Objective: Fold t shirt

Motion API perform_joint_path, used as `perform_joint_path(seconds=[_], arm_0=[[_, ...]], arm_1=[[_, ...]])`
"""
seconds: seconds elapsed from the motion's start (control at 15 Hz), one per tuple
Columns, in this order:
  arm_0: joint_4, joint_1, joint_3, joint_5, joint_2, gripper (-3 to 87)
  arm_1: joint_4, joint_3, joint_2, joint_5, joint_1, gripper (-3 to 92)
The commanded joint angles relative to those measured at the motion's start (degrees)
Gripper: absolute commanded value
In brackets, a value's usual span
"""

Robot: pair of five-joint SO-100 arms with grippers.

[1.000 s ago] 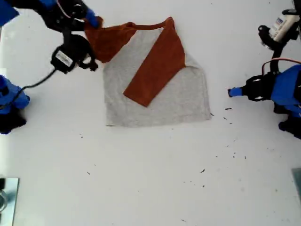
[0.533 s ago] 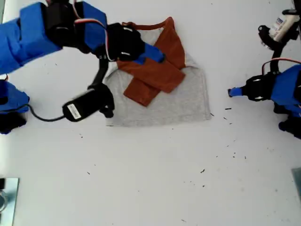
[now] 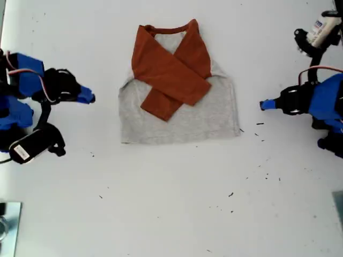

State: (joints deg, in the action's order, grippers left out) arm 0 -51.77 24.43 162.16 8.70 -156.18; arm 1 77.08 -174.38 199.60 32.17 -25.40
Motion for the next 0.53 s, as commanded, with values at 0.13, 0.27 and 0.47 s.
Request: perform_joint_path(seconds=[0.13,0.27,0.47], arm_0=[[0.79,0.7,13.62,-3.96,-17.75,-0.3],[-4.04,-4.57,-7.65,-6.68,4.13,-0.3],[-17.49,-12.74,-46.85,-4.39,27.69,26.1]], arm_1=[[0.26,-2.29,0.7,-4.04,1.14,3.2],[0.88,9.58,-7.65,-6.94,3.16,3.2],[3.6,46.85,-45.88,-3.6,5.89,18.4]])
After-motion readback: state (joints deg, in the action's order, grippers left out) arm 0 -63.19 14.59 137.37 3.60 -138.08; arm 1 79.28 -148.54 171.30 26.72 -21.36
